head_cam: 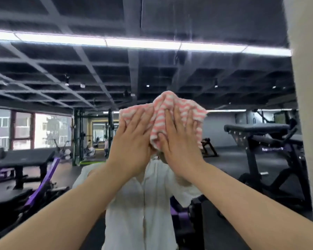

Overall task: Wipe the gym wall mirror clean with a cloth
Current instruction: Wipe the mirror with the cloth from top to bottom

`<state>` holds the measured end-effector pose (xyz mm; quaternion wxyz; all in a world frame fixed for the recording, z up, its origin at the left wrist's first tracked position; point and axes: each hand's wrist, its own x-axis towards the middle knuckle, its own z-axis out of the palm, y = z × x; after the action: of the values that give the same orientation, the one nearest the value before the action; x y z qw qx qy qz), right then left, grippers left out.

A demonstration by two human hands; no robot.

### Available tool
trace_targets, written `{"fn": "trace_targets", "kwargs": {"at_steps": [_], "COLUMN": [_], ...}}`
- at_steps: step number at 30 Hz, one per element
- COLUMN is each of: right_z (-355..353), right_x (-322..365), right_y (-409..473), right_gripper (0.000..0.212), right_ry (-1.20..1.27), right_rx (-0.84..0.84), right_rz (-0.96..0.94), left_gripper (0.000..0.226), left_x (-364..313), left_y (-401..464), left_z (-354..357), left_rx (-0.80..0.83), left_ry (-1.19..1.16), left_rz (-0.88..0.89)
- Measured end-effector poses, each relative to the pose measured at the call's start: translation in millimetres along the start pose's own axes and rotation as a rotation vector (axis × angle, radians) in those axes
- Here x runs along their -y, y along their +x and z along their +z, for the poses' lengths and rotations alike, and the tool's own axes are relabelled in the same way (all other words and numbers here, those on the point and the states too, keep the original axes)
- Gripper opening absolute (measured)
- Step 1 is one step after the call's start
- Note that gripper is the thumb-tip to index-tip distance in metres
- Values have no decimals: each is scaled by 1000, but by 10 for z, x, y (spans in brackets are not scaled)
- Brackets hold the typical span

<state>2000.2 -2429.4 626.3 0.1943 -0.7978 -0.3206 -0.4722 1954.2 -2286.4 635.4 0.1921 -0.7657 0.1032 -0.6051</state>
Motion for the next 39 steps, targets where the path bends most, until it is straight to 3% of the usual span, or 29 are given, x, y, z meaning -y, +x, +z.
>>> {"fn": "trace_targets", "kwargs": {"at_steps": [3,12,18,22,27,31,36,39], "right_z": [-154,-717,-983,-997,-1013,-932,-804,-771], "right_x": [-79,-266,-580,-796,-700,-364,262,255], "right_y": [293,947,1285,1352,1390,1560,1664,1690], "right_gripper": [67,65,63,65,66,67,70,68], "right_ry": [-12,-194,-212,-210,-106,-96,-75,-160], "right_rx": [-27,-52,-86,-182,-156,-170,-150,-187], "right_rz": [-31,-58,-57,143,357,245,-22,-124], "left_gripper": [73,65,66,66,60,59,79,82], "left_x": [111,198,153,-60,-108,258,900,968], "left_y": [343,1168,1644,1939,2002,1905,1631,1575], "left_z": [-79,-275,-302,-169,-133,-301,-480,-498], "left_rx": [2,245,218,200,146,150,69,65], "left_ry": [50,202,119,117,148,193,260,243], "left_rz": [32,-34,-56,-56,11,-19,-125,-169]}}
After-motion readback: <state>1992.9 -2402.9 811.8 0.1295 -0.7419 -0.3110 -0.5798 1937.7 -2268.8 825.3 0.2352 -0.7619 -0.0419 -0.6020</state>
